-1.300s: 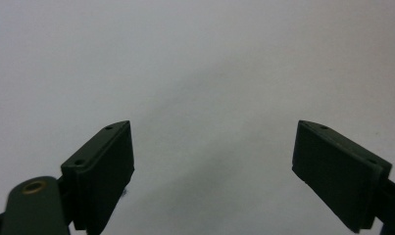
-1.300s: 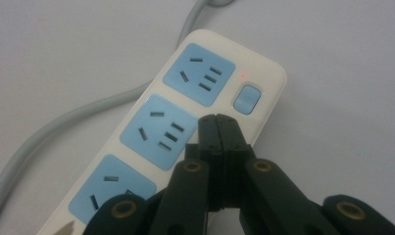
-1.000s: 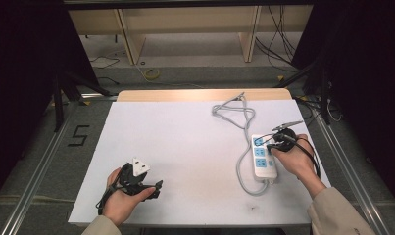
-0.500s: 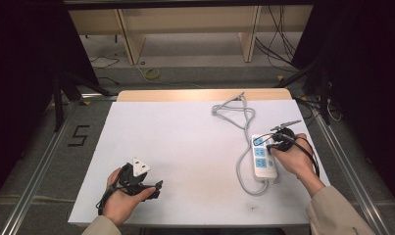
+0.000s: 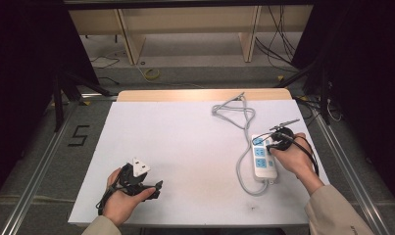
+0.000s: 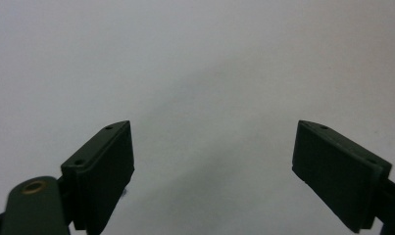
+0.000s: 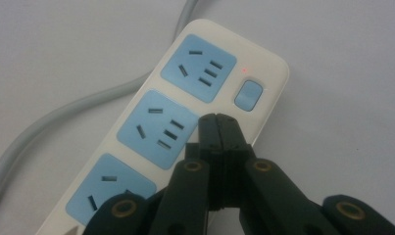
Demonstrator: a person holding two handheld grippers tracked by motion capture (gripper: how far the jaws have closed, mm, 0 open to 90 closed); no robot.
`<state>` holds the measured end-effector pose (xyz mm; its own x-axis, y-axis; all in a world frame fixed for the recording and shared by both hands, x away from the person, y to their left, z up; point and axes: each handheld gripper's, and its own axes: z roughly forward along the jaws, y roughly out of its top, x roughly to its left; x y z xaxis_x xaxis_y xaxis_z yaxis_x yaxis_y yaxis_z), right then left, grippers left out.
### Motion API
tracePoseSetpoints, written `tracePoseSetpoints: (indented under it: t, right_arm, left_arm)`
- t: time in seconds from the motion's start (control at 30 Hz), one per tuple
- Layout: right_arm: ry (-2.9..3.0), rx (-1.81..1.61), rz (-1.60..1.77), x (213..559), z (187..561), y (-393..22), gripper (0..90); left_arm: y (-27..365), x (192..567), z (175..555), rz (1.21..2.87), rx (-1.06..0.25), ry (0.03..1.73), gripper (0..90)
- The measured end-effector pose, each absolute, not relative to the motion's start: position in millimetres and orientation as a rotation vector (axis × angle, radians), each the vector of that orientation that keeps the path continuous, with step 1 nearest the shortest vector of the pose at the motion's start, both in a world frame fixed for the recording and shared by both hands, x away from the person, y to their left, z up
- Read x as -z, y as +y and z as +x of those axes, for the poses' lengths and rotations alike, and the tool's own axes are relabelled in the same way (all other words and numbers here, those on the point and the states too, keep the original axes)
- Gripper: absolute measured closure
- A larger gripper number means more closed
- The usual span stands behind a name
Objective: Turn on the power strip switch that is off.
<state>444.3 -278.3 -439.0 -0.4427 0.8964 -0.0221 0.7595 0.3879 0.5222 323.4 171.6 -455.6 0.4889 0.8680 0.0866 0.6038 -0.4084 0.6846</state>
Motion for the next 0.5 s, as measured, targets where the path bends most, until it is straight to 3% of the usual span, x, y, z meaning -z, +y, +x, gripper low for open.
tracePoseSetpoints:
  t: [0.5]
  right_arm:
    - [2.355,-0.634,1.470,438.9,446.0,-278.1,90.0]
  left_arm:
    - [171.2,455.6,323.3,2.150,-0.589,1.209,15.3]
